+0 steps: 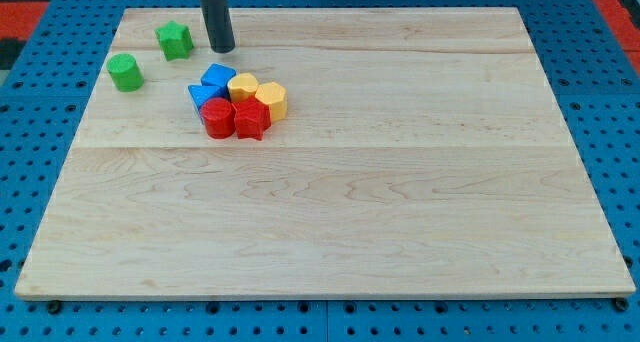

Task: Place the green star above the green circle

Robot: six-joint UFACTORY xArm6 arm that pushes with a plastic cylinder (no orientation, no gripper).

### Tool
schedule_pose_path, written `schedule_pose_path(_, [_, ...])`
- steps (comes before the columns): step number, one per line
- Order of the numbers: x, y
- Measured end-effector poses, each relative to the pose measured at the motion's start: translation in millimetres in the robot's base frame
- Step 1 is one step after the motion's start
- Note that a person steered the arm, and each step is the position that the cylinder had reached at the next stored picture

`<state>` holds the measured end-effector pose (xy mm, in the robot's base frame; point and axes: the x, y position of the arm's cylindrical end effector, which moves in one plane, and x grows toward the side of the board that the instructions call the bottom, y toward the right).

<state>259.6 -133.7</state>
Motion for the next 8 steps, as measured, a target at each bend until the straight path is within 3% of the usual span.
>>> schedule_pose_path(1, [15.2,-69.2])
schedule_pose_path(2, [15.8,-73.3])
schedule_pose_path(4, [5.6,-2.5])
schedule_pose_path(6, [5.0,-2.5])
schedule_pose_path(8, [45.5,-7.2])
